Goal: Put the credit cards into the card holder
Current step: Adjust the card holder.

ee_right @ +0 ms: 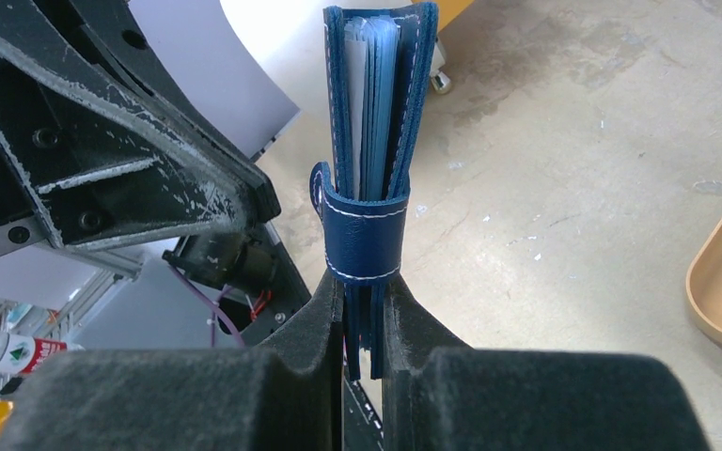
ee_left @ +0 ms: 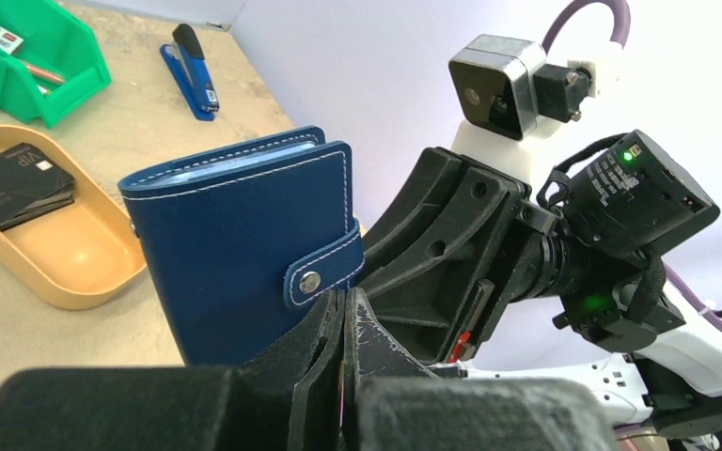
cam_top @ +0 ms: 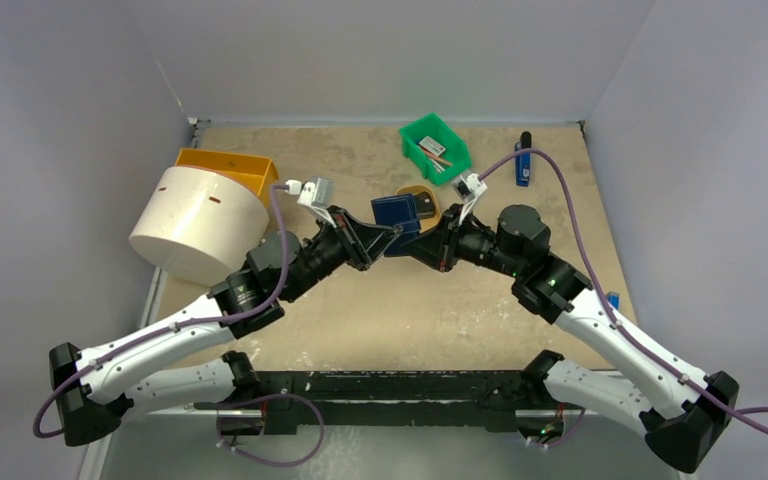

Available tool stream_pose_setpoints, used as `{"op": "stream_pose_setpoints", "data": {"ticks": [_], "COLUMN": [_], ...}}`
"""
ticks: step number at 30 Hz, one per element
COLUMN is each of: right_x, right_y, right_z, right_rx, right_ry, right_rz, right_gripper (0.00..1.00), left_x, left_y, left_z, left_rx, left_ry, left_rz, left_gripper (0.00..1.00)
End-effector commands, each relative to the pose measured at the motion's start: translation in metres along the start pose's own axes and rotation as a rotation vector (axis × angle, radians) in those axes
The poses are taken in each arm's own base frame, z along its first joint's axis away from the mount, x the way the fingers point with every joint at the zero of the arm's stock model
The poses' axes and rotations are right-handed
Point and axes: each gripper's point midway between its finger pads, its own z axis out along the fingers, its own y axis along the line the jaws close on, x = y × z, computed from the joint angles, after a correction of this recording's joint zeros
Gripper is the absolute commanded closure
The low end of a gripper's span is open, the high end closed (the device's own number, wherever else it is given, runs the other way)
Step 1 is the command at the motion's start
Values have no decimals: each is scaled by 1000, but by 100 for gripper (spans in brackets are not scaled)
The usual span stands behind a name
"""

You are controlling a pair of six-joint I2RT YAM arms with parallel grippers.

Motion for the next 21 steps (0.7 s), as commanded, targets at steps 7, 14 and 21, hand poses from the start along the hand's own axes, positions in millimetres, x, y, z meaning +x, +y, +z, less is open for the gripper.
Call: {"op": "stream_pose_setpoints", "data": {"ticks": [7,14,21], "right_x": [-36,-34,-32], "right_y": [30,35,46], "right_z": [-8,-8,-7], "right_rx": [-92,-116,-163], "right_ry": [-97,-91,-85], "right_rz": [-52,-46,-54], "right_gripper": [100,100,100], "left_x": [-20,-17,-14], "left_y": [-1,7,13], "left_z": [-1,1,4], "left_rx": [-32,-69,-92], "left_ry": [-69,-64,-60], "left_rz": [-16,-9,-8], "left_gripper": [100,100,100]}}
